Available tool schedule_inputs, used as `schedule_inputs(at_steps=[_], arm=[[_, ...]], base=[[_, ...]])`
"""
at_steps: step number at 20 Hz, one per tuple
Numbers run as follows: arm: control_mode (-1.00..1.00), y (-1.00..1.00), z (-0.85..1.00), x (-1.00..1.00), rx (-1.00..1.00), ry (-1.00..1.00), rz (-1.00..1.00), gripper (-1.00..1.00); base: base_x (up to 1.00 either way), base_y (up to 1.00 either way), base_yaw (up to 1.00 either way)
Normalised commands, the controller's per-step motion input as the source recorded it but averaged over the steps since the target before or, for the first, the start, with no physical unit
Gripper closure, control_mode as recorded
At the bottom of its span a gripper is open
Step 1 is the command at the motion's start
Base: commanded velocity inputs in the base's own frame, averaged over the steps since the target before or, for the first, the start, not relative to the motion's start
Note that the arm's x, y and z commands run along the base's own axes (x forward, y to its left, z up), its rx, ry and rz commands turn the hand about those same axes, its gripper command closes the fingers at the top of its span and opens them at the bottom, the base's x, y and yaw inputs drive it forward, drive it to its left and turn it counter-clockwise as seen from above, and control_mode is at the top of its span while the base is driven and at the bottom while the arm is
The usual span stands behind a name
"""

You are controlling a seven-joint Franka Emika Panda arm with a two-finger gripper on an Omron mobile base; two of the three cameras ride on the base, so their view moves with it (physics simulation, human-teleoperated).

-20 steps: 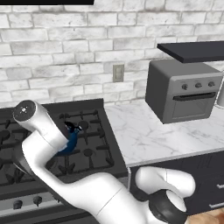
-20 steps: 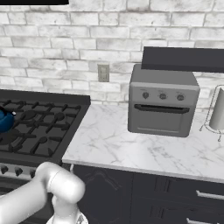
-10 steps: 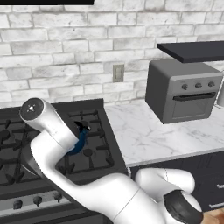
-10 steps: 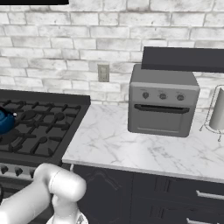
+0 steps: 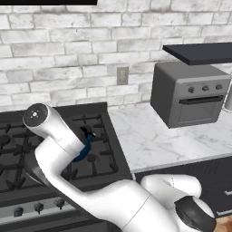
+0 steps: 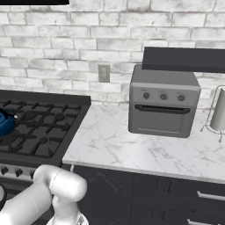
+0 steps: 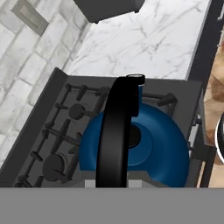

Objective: The kettle is done boiling. Turn off the stove, then wait for 300 timesteps before moving the kettle to the dining table.

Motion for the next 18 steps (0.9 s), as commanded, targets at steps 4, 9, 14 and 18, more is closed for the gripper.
schedule_inputs(at_steps=[4, 9, 14, 18], arm=[[1.00, -0.02, 0.00, -0.19, 0.00, -0.09, -0.01, 1.00], [1.00, 0.00, 0.00, 0.00, 0.00, 0.00, 0.00, 1.00], [1.00, 0.00, 0.00, 0.00, 0.00, 0.00, 0.00, 1.00], [1.00, 0.00, 0.00, 0.00, 0.00, 0.00, 0.00, 1.00]], base=[[-0.26, -0.04, -0.05], [-0.38, -0.06, -0.23], [-0.19, -0.01, -0.33], [-0.12, 0.00, -0.41]])
